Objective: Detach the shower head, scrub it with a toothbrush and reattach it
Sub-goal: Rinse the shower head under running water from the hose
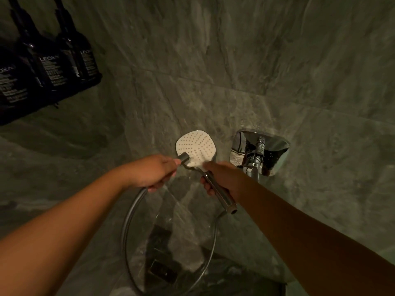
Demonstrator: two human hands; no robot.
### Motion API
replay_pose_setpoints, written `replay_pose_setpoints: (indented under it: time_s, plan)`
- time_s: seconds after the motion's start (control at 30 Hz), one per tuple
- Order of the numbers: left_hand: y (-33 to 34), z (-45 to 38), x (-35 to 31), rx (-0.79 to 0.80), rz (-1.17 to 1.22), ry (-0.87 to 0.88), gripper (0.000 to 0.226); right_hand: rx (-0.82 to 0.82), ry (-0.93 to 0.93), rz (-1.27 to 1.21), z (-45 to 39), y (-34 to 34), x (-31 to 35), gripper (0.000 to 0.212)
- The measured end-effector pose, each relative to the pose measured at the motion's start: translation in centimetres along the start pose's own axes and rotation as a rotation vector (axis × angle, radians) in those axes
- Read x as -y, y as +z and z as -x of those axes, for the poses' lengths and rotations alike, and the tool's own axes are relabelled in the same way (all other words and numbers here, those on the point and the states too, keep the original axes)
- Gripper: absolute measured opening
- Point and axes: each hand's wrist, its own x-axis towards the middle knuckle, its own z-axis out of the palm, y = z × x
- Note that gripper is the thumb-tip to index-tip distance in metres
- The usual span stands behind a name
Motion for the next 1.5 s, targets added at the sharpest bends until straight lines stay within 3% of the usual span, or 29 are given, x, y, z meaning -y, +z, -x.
replay_pose_setpoints:
  time_s: [0.2, 0.4, 0.5, 0.67, 0.8, 1.07, 1.23, 1.43, 1.5]
  plan:
    - [1.6, 0.8, -1.5, -0.41, 0.45, -0.068, 0.04, -0.022, -0.082, -0.107, 1.1, 0.4, 0.1, 0.019]
    - [5.4, 1.1, -4.6, -0.446, 0.695, -0.17, 0.039, -0.033, -0.104, -0.308, 3.0, 1.0, -0.7, 0.01]
    - [7.3, 0.7, -5.8, -0.461, 0.699, -0.171, 0.037, -0.006, -0.146, -0.374, 4.2, 0.8, -1.2, 0.011]
    - [9.7, -0.2, -7.8, -0.453, 0.666, -0.211, 0.041, 0.051, -0.215, -0.414, 6.9, -0.8, -1.8, 0.039]
    - [12.6, -0.9, -9.6, -0.421, 0.613, -0.208, 0.046, 0.08, -0.29, -0.489, 9.0, -3.2, -2.5, 0.046]
    - [19.9, -2.1, -12.3, -0.25, 0.552, -0.103, 0.036, -0.247, -0.282, -0.516, 12.5, -9.6, -5.2, 0.033]
    - [23.3, -3.4, -11.6, -0.103, 0.542, -0.008, 0.022, -0.358, -0.285, -0.543, 14.1, -13.1, -6.8, 0.016]
    - [23.8, -6.1, -6.3, -0.431, 0.534, 0.036, 0.008, -0.461, -0.224, -0.551, 14.2, -16.6, -8.4, 0.024]
    - [24.0, -7.3, -5.2, -0.5, 0.55, 0.063, 0.015, -0.472, -0.214, -0.566, 13.7, -17.3, -8.9, 0.024]
